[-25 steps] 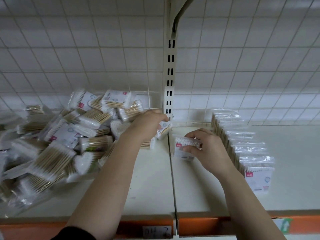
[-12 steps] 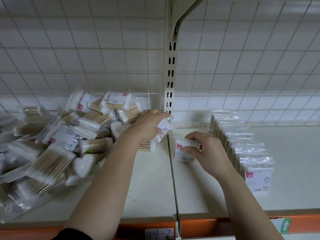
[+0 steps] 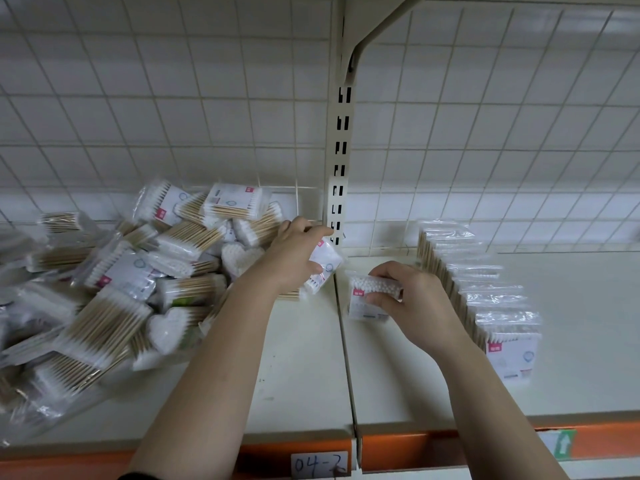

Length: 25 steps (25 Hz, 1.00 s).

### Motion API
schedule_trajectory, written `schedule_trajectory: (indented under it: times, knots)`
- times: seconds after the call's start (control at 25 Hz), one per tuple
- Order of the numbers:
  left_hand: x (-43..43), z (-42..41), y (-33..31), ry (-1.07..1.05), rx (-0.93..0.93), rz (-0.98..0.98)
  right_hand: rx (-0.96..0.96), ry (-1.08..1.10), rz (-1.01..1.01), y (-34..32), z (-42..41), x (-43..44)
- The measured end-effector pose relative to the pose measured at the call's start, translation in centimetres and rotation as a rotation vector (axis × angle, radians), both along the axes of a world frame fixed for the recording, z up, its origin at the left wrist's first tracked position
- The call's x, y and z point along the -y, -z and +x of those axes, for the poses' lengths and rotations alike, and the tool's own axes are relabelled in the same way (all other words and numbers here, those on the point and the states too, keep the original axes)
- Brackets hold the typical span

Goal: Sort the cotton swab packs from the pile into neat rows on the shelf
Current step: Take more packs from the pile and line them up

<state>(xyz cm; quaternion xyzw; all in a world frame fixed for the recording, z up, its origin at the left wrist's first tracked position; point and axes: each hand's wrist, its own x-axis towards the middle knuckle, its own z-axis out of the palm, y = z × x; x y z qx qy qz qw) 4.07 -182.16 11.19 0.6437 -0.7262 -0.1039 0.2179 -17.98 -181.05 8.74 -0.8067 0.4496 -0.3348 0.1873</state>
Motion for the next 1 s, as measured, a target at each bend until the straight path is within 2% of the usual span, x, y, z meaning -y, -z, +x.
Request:
schedule_trajectory:
  times: [0.2, 0.56, 1.0]
  knots:
    - [-1.0, -0.1, 0.1, -0.015, -0.065, -0.186, -0.006, -0.01, -0.021, -0.3, 0.0, -0.5]
    - [-1.9, -2.1, -2.2, -0.067, -0.029, -0.338, 0.057, -0.016, -0.114, -3.6, -1.2, -0.6]
    - [2.4, -10.5, -4.9, -0.012, -0.078, -0.564, 0.252, 0.117, -0.288, -7.7, -10.6, 4.1]
